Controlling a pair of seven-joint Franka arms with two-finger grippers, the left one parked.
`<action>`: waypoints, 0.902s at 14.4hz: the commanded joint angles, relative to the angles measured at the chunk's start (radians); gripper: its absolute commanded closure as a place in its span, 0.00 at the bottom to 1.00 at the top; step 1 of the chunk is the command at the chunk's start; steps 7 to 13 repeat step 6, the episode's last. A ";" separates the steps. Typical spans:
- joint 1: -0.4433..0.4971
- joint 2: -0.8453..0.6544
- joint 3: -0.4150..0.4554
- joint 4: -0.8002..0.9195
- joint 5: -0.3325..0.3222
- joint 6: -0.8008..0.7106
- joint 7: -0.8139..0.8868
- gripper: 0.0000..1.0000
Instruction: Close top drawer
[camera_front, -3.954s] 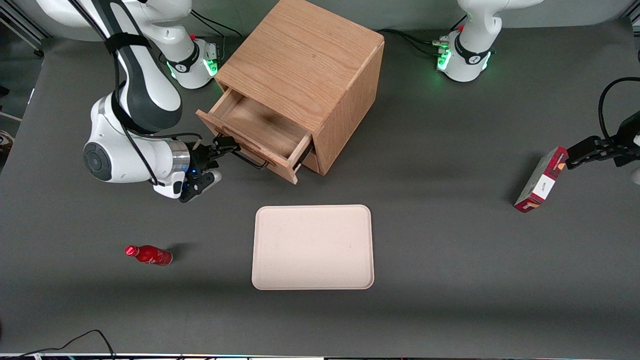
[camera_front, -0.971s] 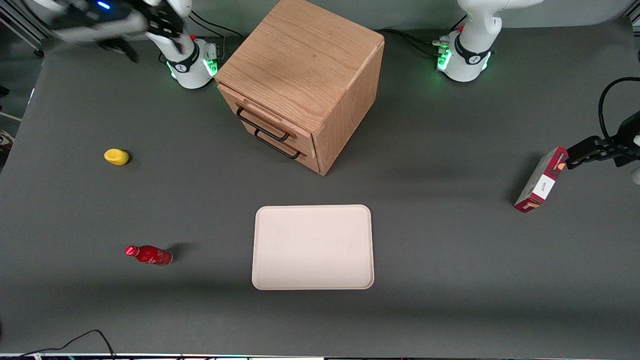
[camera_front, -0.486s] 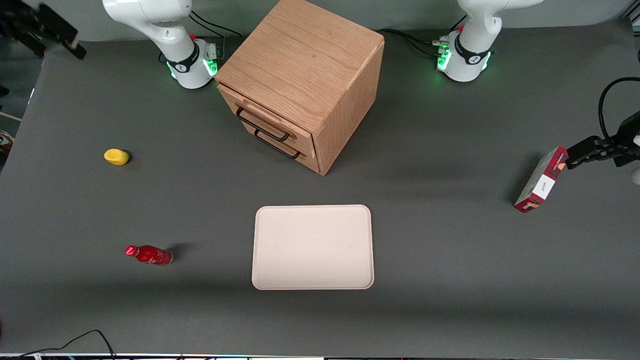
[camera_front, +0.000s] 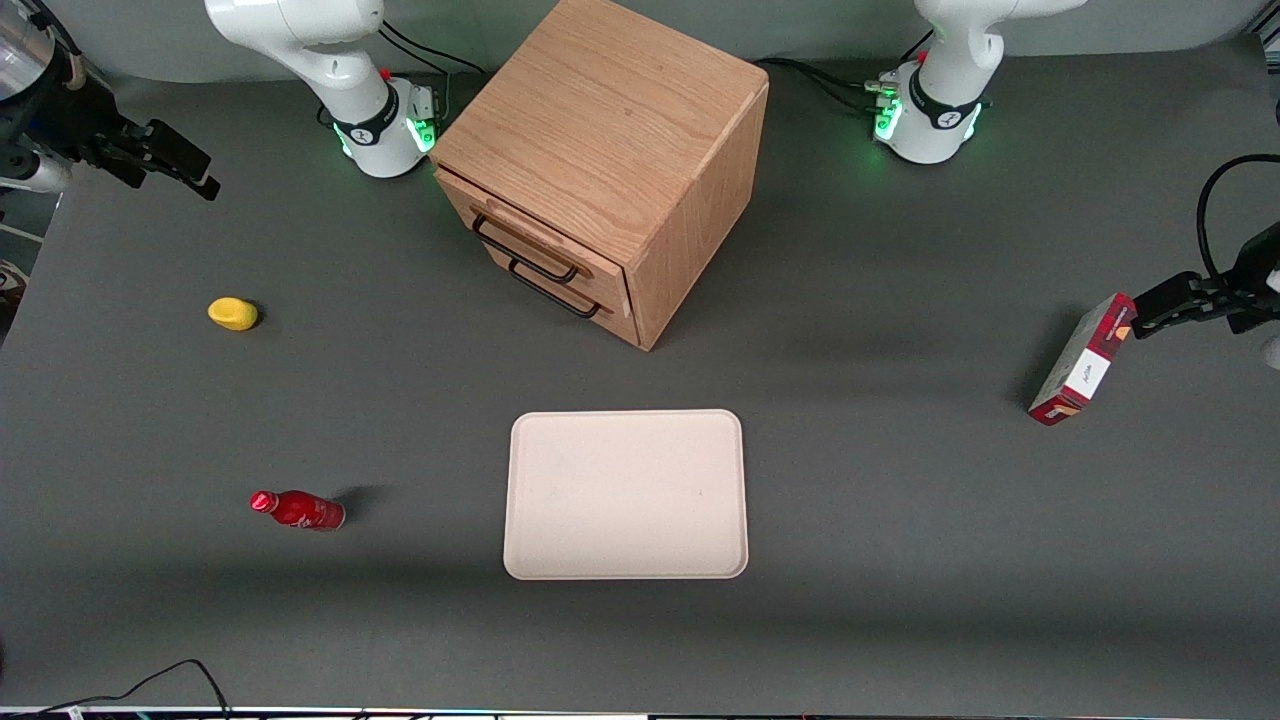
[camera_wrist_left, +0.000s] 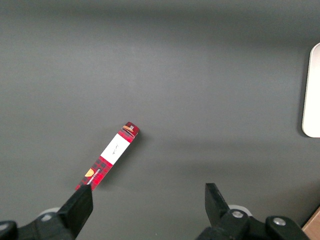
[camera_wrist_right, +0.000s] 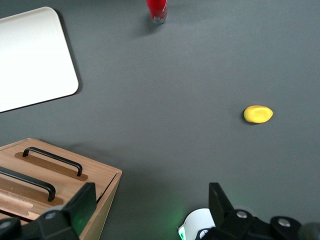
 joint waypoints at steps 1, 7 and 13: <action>0.004 0.005 0.001 0.033 -0.054 0.001 -0.070 0.00; 0.001 0.021 -0.037 0.033 -0.055 -0.001 -0.164 0.00; 0.001 0.021 -0.037 0.033 -0.055 -0.001 -0.164 0.00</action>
